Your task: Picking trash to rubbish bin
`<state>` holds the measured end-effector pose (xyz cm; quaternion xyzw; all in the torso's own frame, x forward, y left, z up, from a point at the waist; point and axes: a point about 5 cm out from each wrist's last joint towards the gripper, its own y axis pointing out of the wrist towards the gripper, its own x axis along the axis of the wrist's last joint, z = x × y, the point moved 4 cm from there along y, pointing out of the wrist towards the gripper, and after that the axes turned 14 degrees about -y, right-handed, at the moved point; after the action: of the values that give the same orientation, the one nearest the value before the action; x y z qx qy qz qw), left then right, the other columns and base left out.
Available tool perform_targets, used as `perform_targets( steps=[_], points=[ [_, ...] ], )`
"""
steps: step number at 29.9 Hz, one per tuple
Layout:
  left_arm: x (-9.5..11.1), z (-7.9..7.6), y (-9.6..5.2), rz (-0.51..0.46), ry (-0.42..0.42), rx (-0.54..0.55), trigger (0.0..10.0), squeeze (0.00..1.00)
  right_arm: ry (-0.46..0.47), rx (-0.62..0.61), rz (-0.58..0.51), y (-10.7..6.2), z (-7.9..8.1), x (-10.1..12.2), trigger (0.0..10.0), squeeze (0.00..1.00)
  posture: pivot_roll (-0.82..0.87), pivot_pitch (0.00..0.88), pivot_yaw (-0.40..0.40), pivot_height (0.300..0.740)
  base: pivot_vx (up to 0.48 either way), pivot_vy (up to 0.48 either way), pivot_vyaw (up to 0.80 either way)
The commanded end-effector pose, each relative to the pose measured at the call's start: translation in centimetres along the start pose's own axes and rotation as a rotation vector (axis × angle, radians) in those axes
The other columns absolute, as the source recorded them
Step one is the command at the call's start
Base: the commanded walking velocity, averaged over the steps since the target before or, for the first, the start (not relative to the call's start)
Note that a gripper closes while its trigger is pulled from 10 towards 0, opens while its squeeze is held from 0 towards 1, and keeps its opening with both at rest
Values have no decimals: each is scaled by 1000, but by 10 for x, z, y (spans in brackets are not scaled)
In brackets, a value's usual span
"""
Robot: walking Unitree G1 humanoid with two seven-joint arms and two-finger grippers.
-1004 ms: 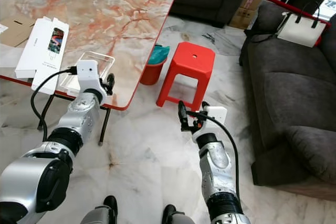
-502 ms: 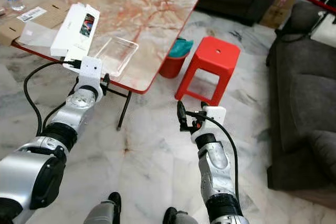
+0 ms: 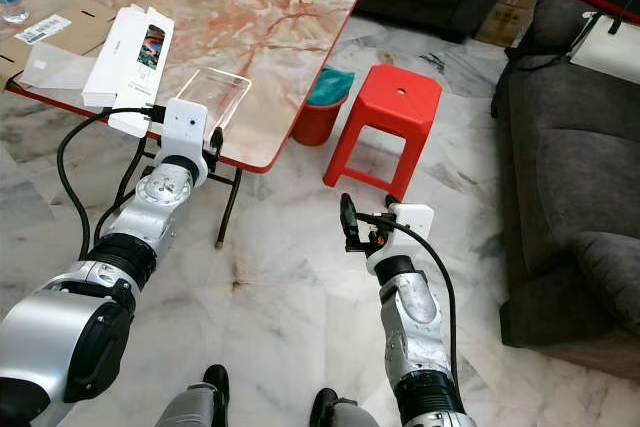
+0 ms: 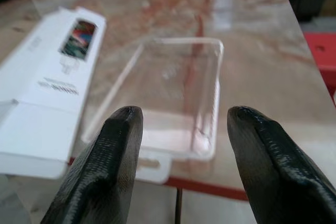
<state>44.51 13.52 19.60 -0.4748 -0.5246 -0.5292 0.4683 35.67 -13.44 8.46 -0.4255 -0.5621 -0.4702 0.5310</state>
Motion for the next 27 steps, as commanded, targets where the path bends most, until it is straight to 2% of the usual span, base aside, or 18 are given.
perform_targets(
  steps=[1, 5, 27],
  points=[
    [-6, -3, -4, -1, 12, -7, 10000, 0, 0, -6, -7, 1, -2, 3, 10000, 0, 42, 143, -145, 740, 0, 0, 0],
    [-6, -4, -5, -16, 21, -6, 10000, 0, -3, -2, -10, 2, -2, 4, 10000, 0, 45, 139, -145, 740, 0, 0, 0],
    [5, 0, -4, -66, 45, 20, 10000, 0, -7, 11, -13, 4, 2, 5, 10000, 0, 47, 134, -146, 740, 267, 0, 0]
  ],
)
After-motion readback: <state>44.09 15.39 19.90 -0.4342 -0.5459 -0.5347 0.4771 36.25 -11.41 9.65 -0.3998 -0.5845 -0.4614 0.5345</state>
